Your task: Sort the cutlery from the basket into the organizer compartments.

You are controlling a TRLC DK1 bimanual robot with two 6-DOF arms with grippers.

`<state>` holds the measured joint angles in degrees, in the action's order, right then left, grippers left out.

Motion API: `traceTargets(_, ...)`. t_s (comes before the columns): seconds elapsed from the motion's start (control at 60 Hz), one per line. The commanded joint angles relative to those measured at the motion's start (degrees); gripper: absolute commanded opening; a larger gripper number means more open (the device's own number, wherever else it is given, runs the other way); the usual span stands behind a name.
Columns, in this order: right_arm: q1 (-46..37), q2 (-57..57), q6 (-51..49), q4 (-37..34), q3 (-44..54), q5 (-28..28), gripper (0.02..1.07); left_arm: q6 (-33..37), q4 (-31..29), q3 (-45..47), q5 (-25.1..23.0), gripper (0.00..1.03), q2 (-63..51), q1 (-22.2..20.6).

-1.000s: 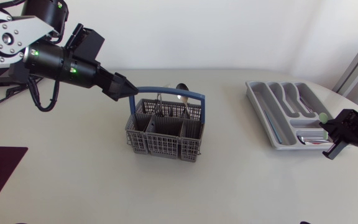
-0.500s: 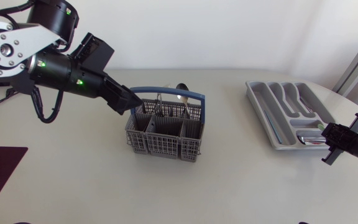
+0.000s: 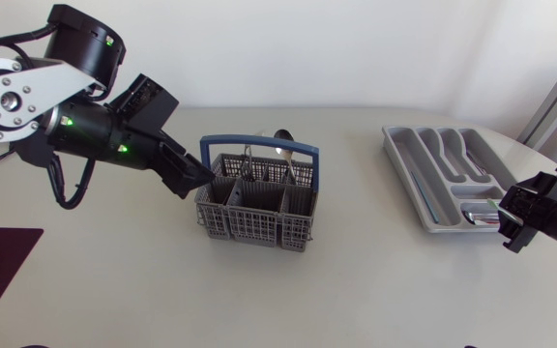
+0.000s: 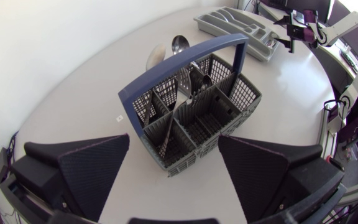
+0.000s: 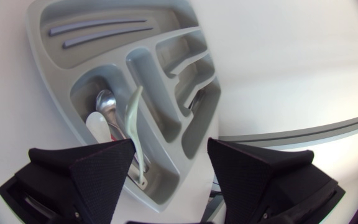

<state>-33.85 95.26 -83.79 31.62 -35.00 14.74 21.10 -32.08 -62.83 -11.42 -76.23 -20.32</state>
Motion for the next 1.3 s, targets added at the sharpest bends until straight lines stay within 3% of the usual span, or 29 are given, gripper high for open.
traceTargets(0.0,-0.2,-4.3,1.1,-2.0,1.5,-0.2,1.0,1.7,0.1,1.7,0.5,0.99,1.6,0.3)
traceTargets(0.167,0.0,-9.2,2.0,-6.2,1.7,-0.8,1.0,2.5,0.1,3.5,0.6,0.99,2.7,0.5)
traceTargets(0.367,1.3,-3.7,2.1,-5.4,1.5,-2.9,1.0,2.7,0.1,4.3,0.5,0.99,4.2,0.5)
traceTargets(0.567,4.9,-10.9,7.1,-8.5,2.9,-3.6,1.0,4.1,0.0,6.7,1.0,0.99,5.3,1.0)
traceTargets(0.75,15.6,-20.9,19.5,-23.3,-0.7,-5.3,1.0,6.1,0.5,10.1,1.8,0.99,5.0,0.3)
traceTargets(0.883,24.4,-21.8,30.8,-33.6,-6.9,-5.5,1.0,7.0,2.2,12.3,2.2,0.98,3.9,0.5)
traceTargets(1.067,37.8,-17.0,41.5,-36.2,-11.8,-9.8,0.97,7.6,4.0,15.0,2.1,0.85,0.6,0.6)
traceTargets(1.117,40.3,-14.3,44.0,-36.2,-13.5,-10.3,0.95,7.8,4.3,15.6,2.1,0.77,-0.3,0.4)
traceTargets(1.283,44.2,-5.0,50.4,-36.5,-20.2,-9.6,0.73,7.8,5.4,16.9,2.1,0.5,-2.6,-0.3)
